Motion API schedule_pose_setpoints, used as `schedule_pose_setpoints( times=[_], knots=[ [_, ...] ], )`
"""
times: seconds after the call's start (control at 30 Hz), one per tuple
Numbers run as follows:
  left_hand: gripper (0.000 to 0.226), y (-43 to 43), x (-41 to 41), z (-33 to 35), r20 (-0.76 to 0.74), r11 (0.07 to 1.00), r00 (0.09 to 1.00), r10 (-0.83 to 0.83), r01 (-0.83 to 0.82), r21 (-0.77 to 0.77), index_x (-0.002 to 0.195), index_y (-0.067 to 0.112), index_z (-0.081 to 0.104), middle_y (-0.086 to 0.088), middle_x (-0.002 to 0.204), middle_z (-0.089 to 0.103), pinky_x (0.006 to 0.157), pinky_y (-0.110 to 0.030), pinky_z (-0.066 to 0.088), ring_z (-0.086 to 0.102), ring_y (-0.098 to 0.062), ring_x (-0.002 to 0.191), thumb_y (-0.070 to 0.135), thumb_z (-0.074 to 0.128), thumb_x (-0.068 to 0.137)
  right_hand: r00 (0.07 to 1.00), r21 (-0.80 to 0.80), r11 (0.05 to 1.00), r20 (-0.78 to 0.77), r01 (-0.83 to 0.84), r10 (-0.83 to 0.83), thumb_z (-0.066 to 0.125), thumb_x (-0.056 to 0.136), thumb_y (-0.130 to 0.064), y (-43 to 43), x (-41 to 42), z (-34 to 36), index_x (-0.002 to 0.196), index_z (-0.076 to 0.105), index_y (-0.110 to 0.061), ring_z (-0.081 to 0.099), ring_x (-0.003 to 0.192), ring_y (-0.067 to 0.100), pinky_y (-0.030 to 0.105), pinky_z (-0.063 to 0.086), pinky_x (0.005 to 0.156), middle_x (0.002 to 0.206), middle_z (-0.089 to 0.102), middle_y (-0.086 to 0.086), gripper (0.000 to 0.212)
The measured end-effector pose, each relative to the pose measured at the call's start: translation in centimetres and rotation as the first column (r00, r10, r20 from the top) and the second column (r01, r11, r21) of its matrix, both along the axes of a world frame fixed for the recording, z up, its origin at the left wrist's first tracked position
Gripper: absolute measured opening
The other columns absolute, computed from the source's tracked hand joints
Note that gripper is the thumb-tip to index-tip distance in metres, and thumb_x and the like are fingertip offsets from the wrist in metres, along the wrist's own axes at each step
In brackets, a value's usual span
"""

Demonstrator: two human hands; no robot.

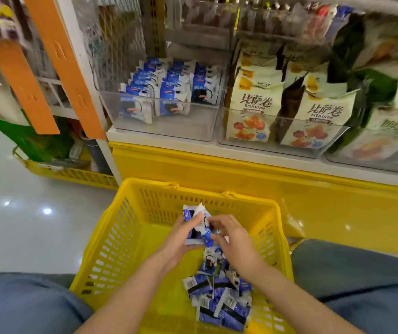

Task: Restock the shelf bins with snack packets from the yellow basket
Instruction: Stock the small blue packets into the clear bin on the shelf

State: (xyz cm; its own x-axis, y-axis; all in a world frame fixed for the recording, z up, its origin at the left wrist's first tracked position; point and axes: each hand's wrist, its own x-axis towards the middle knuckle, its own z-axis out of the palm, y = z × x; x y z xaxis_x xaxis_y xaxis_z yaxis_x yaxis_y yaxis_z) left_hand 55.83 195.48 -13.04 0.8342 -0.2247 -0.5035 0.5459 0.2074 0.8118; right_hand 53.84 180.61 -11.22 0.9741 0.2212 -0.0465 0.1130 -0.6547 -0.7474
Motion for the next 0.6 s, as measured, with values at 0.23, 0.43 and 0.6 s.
schedule_pose_setpoints(
  times=[0.23, 0.43, 0.6],
  knots=[
    [0.033, 2.2, 0.4, 4.4, 0.273, 0.980, 0.961, 0.044, -0.095, 0.177, 0.125, 0.021, 0.052, -0.001, 0.117, 0.064, 0.090, -0.043, 0.051, 0.063, -0.021, 0.106, 0.031, 0.049, 0.094, 0.994, 0.100, 0.990, -0.066, 0.097, -0.091, 0.073, 0.079, -0.027, 1.0, 1.0, 4.6, 0.134, 0.042, -0.021, 0.044, 0.113, 0.000, 0.005, 0.037, 0.089, 0.118, 0.045, -0.020, 0.064],
    [0.010, 4.7, 1.2, 8.7, 0.529, 0.948, 0.844, -0.089, -0.091, 0.305, 0.101, 0.024, 0.056, 0.006, 0.093, 0.066, 0.062, -0.013, 0.048, 0.063, 0.005, 0.076, 0.018, 0.050, 0.094, 0.989, 0.247, 0.968, -0.124, -0.046, 0.078, 0.065, 0.085, -0.027, 2.6, 1.6, 9.3, 0.091, 0.059, -0.034, 0.060, 0.075, -0.010, 0.003, 0.045, 0.066, 0.087, 0.064, -0.018, 0.011],
    [0.012, 6.3, 1.3, 10.9, 0.491, 0.985, 0.870, 0.037, -0.115, 0.129, 0.103, 0.026, 0.056, 0.008, 0.094, 0.068, 0.060, -0.011, 0.048, 0.065, 0.005, 0.079, 0.028, 0.051, 0.092, 0.994, 0.273, 0.962, -0.106, 0.022, 0.007, 0.065, 0.086, -0.026, 3.8, 3.1, 12.1, 0.101, 0.059, -0.022, 0.061, 0.084, 0.001, 0.007, 0.048, 0.066, 0.094, 0.065, -0.009, 0.017]
  ],
)
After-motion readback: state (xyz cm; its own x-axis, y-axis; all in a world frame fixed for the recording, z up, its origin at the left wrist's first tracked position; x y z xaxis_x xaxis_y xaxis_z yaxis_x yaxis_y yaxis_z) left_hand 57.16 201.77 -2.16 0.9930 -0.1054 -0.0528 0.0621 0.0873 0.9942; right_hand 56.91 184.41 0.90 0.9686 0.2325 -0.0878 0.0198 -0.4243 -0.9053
